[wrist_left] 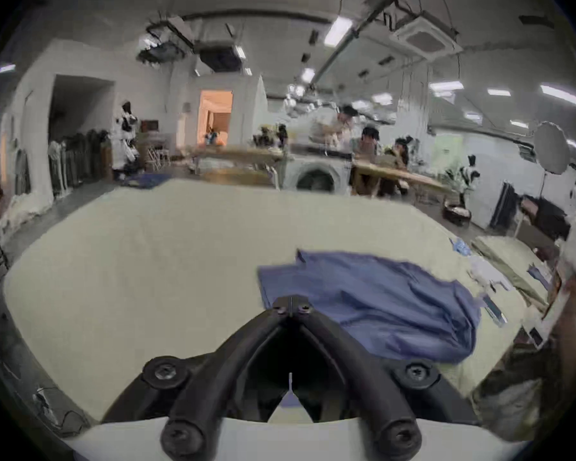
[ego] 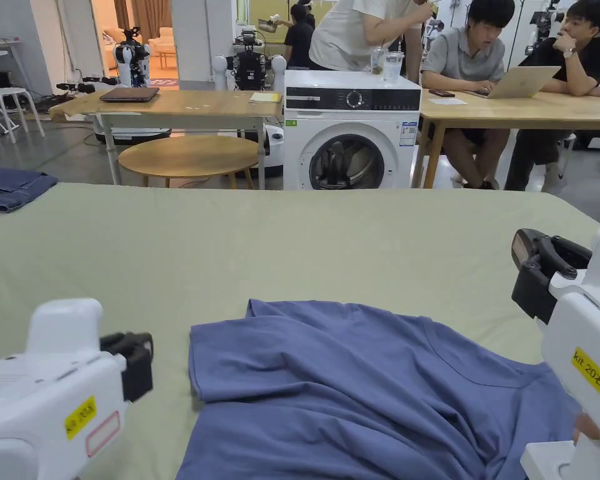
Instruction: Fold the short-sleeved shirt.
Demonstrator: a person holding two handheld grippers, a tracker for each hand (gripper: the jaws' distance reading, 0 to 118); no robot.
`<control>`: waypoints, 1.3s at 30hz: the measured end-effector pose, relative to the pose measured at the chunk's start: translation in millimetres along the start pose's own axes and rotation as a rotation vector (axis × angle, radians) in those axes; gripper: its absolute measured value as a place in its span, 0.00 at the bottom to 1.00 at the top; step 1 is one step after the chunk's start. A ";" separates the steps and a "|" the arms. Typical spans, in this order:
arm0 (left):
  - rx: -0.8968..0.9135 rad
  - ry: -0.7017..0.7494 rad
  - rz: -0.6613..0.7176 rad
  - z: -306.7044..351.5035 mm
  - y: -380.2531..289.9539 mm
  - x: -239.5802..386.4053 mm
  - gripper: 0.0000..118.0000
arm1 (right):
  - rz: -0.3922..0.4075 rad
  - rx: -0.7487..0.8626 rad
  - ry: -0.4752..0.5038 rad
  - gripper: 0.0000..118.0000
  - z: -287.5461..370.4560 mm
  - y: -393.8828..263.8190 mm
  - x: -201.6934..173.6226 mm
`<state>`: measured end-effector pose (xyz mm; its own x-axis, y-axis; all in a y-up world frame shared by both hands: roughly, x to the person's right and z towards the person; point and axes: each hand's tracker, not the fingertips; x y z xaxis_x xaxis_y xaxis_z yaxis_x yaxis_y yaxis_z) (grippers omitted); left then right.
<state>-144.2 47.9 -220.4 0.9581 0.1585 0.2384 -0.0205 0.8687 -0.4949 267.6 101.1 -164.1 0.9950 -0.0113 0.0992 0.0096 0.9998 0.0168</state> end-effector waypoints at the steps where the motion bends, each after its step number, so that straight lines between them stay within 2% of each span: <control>1: -0.040 0.027 -0.006 -11.3 -7.5 5.3 0.00 | 0.001 -0.008 -0.006 0.00 1.0 -3.1 2.9; 2: -0.089 0.054 -0.004 -21.6 -15.7 9.0 0.22 | 0.003 -0.016 -0.010 0.00 2.7 -5.8 4.7; 4: -0.229 0.014 -0.021 -48.2 -30.1 11.3 1.00 | 0.006 -0.033 -0.023 0.00 4.5 -12.1 10.1; 8: -0.367 0.033 -0.056 -87.4 -71.1 20.4 0.96 | 0.000 -0.077 -0.051 0.00 7.3 -26.2 23.0; 9: -0.381 0.039 -0.073 -96.2 -80.6 23.2 0.93 | -0.004 -0.089 -0.057 0.00 7.5 -29.4 26.2; 10: -0.396 0.048 -0.074 -104.2 -89.5 25.5 0.82 | -0.007 -0.099 -0.062 0.00 9.1 -32.5 28.2; 12: -0.414 0.062 -0.071 -107.0 -93.1 30.4 0.53 | -0.005 -0.115 -0.072 0.00 11.2 -38.8 33.0; 13: -0.430 0.084 -0.073 -114.0 -100.7 31.3 0.44 | -0.002 -0.123 -0.078 0.00 12.1 -41.8 35.7; 14: -0.424 0.085 -0.073 -118.3 -107.7 32.3 0.43 | -0.001 -0.132 -0.083 0.00 13.7 -44.7 38.6; 15: -0.408 0.097 -0.080 -108.9 -100.5 36.0 0.38 | -0.002 -0.141 -0.087 0.00 14.4 -46.9 41.4; 16: -0.401 0.104 -0.100 -106.9 -100.5 40.7 0.12 | -0.002 -0.150 -0.098 0.00 14.4 -49.9 45.0; 17: -0.397 0.070 -0.119 -104.8 -100.1 44.9 0.00 | 0.000 -0.171 -0.112 0.00 12.4 -52.8 50.0; 18: -0.384 0.033 -0.119 -104.6 -101.0 48.4 0.00 | 0.001 -0.198 -0.123 0.06 10.9 -54.4 53.7; 19: -0.382 0.067 -0.140 -96.2 -95.5 52.9 0.00 | 0.008 -0.244 -0.142 0.33 7.1 -56.9 60.3; 20: -0.386 0.059 -0.190 -93.0 -94.7 54.2 0.00 | 0.013 -0.278 -0.172 0.66 3.2 -60.6 68.9; 21: -0.375 0.032 -0.169 -89.9 -95.5 53.1 0.00 | 0.017 -0.317 -0.188 0.94 -0.8 -64.0 76.8; 22: -0.368 0.013 -0.132 -86.5 -95.6 51.2 0.00 | 0.007 -0.388 -0.191 1.00 -6.5 -68.6 87.2; 23: -0.379 0.003 -0.110 -80.4 -88.2 50.5 0.00 | -0.010 -0.471 -0.188 1.00 -12.7 -75.0 97.9; 25: -0.373 -0.001 -0.094 -74.4 -88.8 47.3 0.00 | 0.006 -0.578 -0.229 1.00 -15.6 -88.6 114.1; 27: -0.366 0.007 -0.097 -68.8 -84.9 45.5 0.00 | 0.057 -0.725 -0.278 1.00 -26.5 -109.1 127.0; 29: -0.366 0.007 -0.096 -65.3 -85.4 43.0 0.00 | 0.079 -0.845 -0.268 1.00 -31.4 -135.0 138.5; 31: -0.378 0.003 -0.081 -65.9 -83.4 40.5 0.00 | 0.060 -0.938 -0.295 1.00 -42.6 -154.1 137.6; 32: -0.383 0.000 -0.079 -66.1 -84.7 40.3 0.00 | 0.050 -0.966 -0.272 1.00 -44.6 -163.6 137.1; 34: -0.386 0.005 -0.083 -66.8 -88.2 42.6 0.00 | 0.050 -0.994 -0.252 0.93 -48.6 -177.8 129.6; 37: -0.395 0.005 -0.093 -67.9 -86.8 43.8 0.00 | 0.047 -0.934 -0.227 0.87 -49.6 -179.9 119.9; 38: -0.395 0.005 -0.093 -68.0 -86.8 43.7 0.00 | 0.032 -0.944 -0.212 0.78 -54.3 -180.2 120.7; 39: -0.396 0.004 -0.091 -68.7 -84.3 42.2 0.00 | -0.019 -0.955 -0.155 0.67 -58.1 -179.4 121.8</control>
<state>-82.4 -50.8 -226.0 0.9520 0.0868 0.2937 0.1755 0.6311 -0.7555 392.9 -78.7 -212.9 0.9702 0.0387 0.2391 0.1708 0.5904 -0.7889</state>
